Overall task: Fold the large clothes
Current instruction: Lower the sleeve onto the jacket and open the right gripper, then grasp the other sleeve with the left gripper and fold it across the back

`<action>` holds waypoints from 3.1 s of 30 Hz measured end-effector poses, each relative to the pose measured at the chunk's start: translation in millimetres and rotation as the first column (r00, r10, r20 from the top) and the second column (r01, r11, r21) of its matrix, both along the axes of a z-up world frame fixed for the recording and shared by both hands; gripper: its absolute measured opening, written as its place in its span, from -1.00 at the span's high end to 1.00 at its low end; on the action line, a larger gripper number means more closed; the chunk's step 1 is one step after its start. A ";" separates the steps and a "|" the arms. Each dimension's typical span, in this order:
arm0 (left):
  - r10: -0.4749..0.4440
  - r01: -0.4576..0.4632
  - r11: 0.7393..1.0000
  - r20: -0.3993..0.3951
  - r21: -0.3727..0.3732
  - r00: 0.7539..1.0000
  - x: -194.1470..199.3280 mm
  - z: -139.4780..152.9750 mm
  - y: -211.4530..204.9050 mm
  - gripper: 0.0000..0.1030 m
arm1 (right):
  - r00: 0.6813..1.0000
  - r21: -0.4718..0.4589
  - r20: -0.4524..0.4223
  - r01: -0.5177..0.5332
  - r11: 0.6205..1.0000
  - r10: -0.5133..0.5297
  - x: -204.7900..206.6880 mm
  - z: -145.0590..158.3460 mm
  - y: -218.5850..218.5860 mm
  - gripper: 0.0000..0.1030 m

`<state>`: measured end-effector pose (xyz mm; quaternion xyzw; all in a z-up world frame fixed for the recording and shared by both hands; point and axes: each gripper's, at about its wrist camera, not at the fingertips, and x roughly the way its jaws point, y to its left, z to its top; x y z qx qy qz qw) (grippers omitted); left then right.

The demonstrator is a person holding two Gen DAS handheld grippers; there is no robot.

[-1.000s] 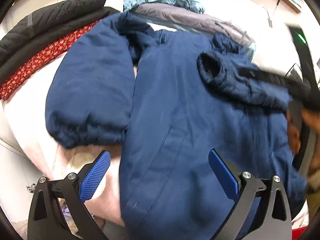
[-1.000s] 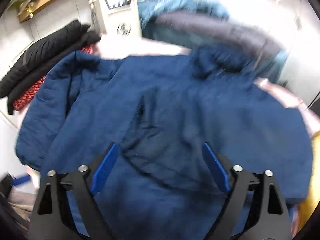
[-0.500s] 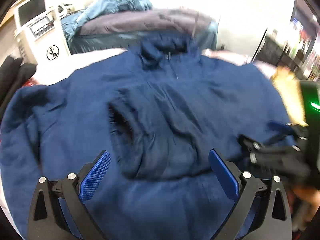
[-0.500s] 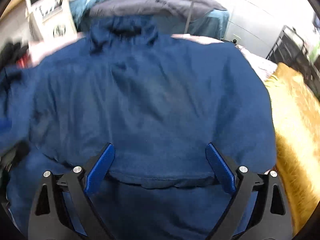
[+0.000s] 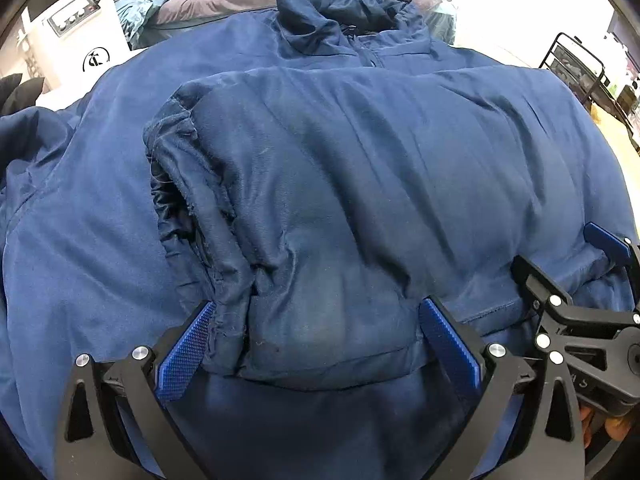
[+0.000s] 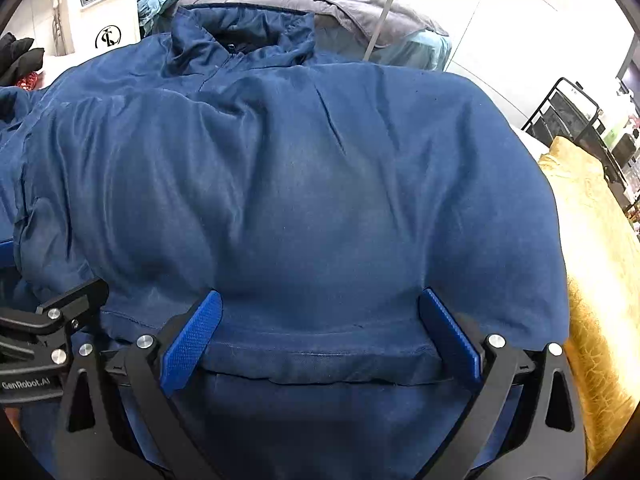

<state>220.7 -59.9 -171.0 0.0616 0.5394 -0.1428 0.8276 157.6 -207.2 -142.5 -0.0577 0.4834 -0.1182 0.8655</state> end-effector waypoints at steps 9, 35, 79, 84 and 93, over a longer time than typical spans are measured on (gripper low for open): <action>-0.018 0.018 1.000 -0.025 -0.014 1.000 2.6 10.4 4.8 -0.89 | 1.000 0.005 -0.025 -0.014 1.000 0.014 -0.9 14.9 5.5 -0.89; 0.555 -0.526 0.829 0.152 -0.192 0.818 -170.4 62.4 265.3 -0.88 | 0.971 0.240 -0.002 -0.232 0.943 0.239 -190.4 38.2 69.6 -0.89; 0.659 -0.723 0.685 0.499 -0.089 0.563 -71.4 224.3 461.1 0.71 | 0.989 0.342 -0.025 -0.128 0.931 0.145 -200.8 22.5 43.8 -0.89; 0.637 -0.713 0.699 0.497 -0.049 0.590 -56.3 235.1 438.7 0.72 | 0.990 0.327 -0.020 -0.127 0.936 0.141 -201.5 21.4 47.4 -0.89; 0.437 -0.409 0.899 0.355 -0.157 0.826 -27.2 222.6 275.3 0.72 | 0.988 0.340 -0.003 -0.146 0.929 0.156 -205.9 21.2 44.8 -0.89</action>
